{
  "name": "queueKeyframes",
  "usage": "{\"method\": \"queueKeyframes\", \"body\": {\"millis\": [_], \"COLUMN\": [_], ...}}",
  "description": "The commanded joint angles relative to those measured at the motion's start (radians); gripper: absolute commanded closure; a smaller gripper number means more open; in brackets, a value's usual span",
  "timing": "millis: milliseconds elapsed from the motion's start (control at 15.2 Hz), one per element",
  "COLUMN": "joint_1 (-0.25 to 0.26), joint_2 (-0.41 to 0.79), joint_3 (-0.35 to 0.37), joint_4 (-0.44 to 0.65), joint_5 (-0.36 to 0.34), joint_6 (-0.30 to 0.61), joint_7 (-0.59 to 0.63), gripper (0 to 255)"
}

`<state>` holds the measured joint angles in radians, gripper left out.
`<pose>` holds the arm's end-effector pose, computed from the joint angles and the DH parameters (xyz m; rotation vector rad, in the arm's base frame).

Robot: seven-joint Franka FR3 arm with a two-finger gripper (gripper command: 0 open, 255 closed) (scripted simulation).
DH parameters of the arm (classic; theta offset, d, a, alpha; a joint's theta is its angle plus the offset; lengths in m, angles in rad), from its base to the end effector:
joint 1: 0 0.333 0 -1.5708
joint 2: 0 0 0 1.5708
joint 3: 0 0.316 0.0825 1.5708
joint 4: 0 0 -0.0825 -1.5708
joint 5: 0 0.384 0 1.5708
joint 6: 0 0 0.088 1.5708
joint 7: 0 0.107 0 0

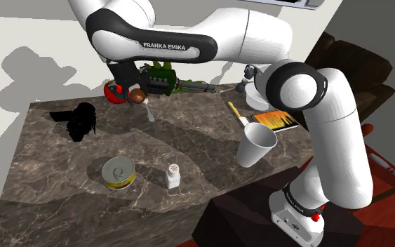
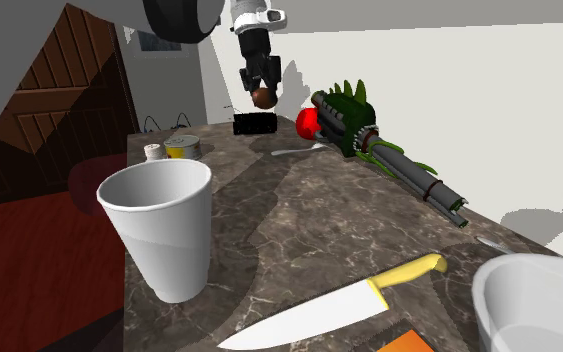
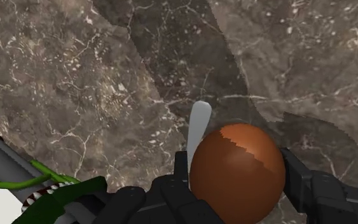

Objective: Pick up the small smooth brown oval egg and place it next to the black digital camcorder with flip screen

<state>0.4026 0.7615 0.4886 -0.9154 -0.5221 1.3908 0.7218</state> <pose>0.5872 0.4238 0.4518 2.8491 0.0699 -0.0433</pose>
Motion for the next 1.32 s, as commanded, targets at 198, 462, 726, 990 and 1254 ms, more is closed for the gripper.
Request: {"method": "queueKeyframes", "body": {"millis": [198,462,726,990,1254], "joint_1": [-0.023,-0.037,-0.048,-0.055,-0.061], "joint_2": [-0.008,-0.009,-0.005,0.003,0.016], "joint_3": [0.004,0.005,0.004,0.002,-0.002], "joint_4": [-0.086,-0.145,-0.194,-0.235,-0.269], "joint_5": [0.002,0.002,-0.001,-0.006,-0.013], "joint_6": [0.071,0.123,0.172,0.217,0.259], "joint_7": [0.022,0.038,0.052,0.066,0.079], "gripper": [255,255,255,255,255]}}
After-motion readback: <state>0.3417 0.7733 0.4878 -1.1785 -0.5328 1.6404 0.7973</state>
